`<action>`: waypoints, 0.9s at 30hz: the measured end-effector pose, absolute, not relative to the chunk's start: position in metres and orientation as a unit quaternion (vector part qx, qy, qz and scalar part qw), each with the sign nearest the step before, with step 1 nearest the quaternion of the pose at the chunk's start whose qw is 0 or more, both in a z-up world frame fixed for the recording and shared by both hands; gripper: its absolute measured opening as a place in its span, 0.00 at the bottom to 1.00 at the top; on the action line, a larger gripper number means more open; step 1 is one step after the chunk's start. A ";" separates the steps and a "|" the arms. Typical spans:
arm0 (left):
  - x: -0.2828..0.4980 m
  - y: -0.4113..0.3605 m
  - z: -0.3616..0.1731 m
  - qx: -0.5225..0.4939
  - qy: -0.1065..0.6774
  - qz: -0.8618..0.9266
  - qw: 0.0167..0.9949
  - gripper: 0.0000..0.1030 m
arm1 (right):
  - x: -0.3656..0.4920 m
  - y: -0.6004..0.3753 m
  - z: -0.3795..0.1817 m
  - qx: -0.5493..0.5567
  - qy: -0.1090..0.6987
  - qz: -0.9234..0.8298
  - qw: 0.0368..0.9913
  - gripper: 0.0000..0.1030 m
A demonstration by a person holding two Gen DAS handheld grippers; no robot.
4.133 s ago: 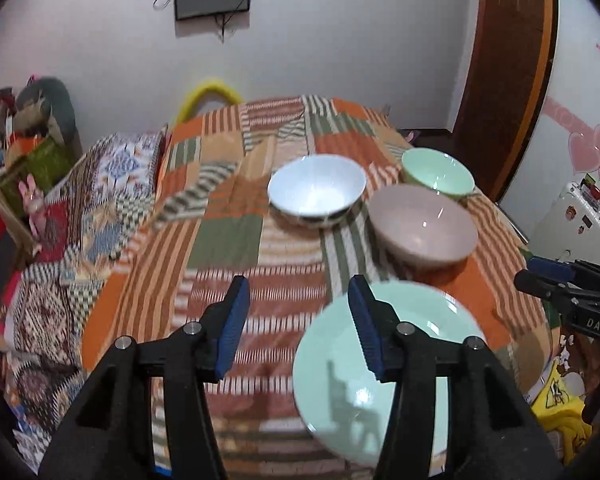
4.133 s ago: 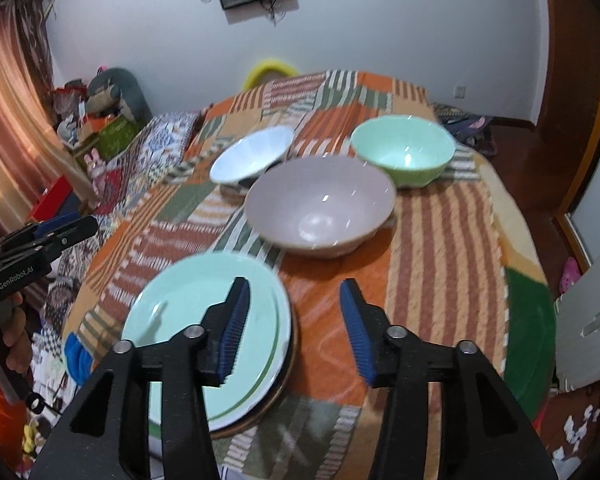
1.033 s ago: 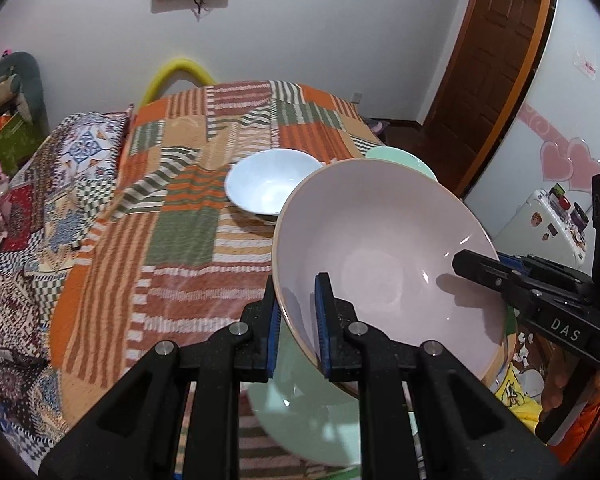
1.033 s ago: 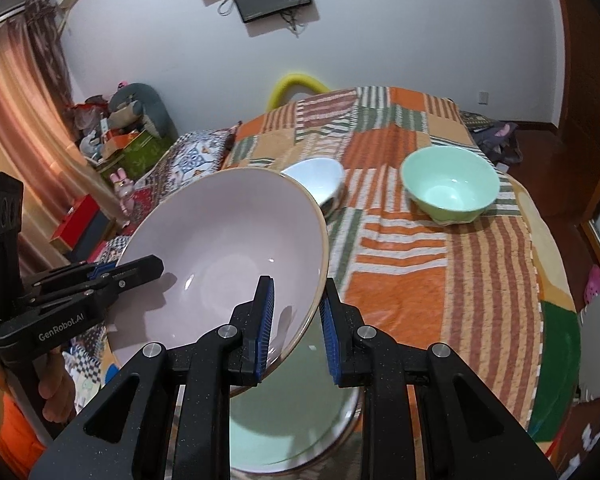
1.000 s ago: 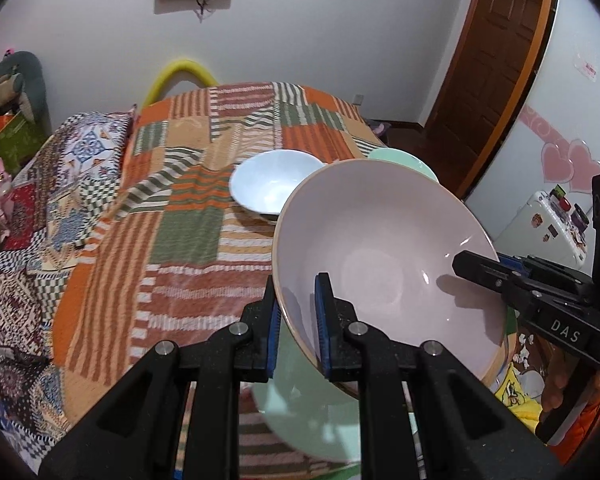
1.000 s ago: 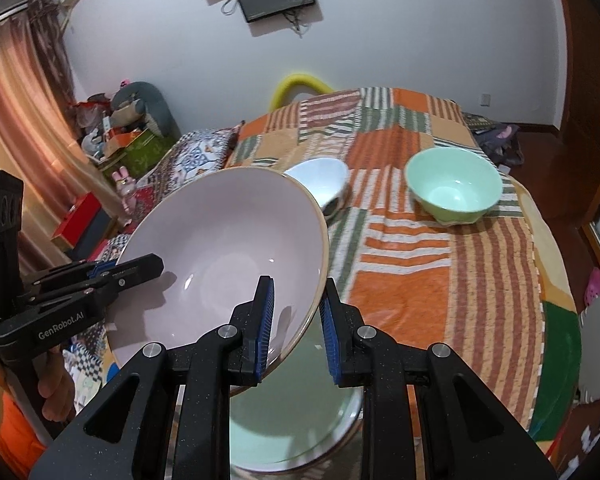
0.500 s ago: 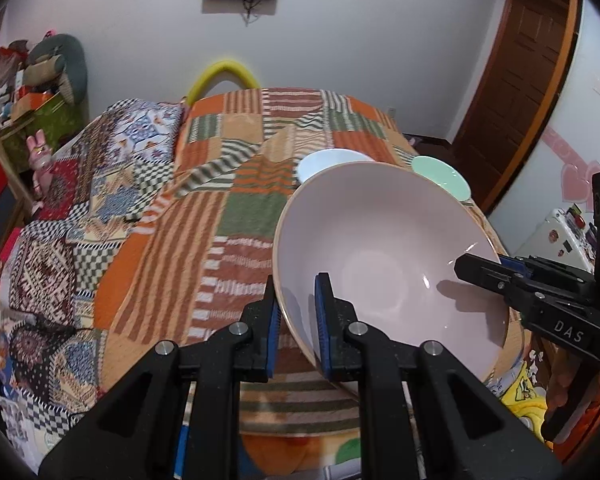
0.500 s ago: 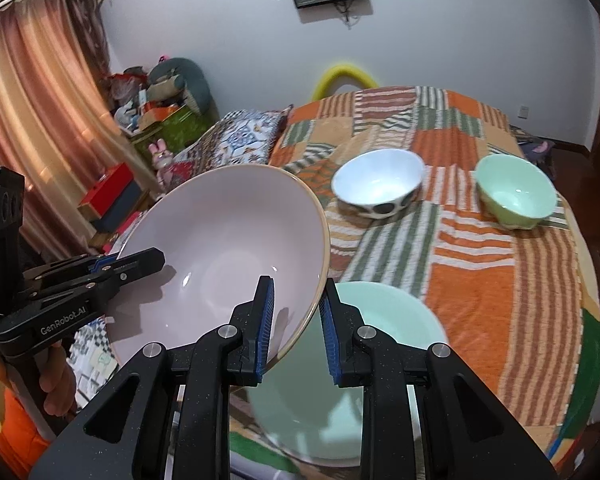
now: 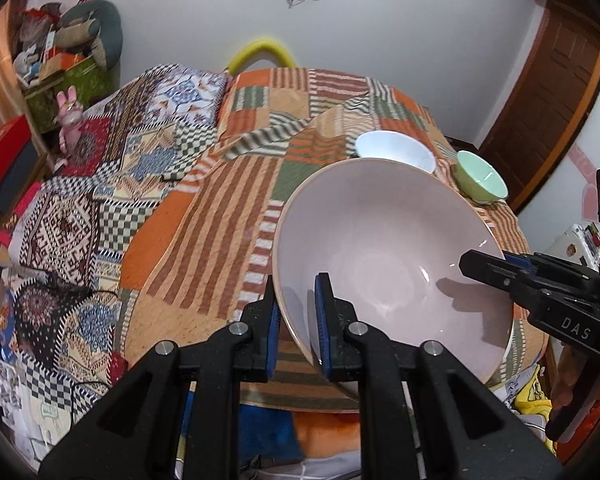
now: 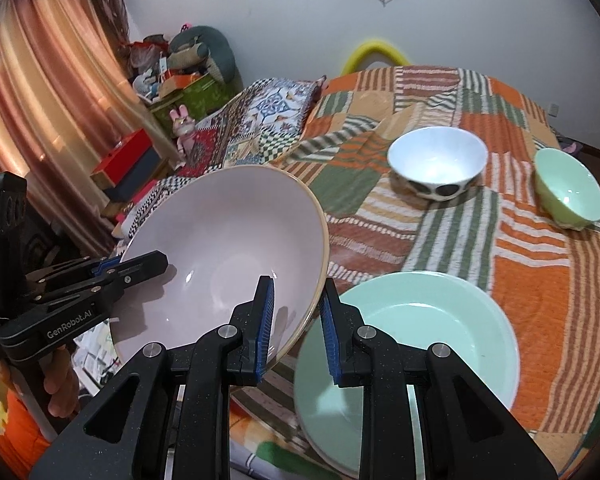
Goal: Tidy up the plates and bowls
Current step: 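Lift the pale pink bowl with both grippers and carry it toward the plate stack, then lower the pale pink bowl onto the mint-green plate and open both grippers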
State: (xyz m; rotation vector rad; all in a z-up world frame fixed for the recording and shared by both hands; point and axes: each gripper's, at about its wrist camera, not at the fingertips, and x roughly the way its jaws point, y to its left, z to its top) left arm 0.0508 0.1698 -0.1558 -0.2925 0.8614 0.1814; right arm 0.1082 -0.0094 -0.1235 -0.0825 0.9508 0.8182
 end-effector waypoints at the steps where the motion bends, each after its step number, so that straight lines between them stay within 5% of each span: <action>1: 0.050 0.173 -0.159 -0.144 0.417 0.089 0.893 0.15 | 0.108 -0.006 -0.125 -0.040 0.447 0.384 0.807 0.20; 27: 0.059 0.214 -0.233 -0.191 0.465 0.102 0.858 0.15 | 0.122 0.041 -0.181 -0.075 0.516 0.378 0.765 0.20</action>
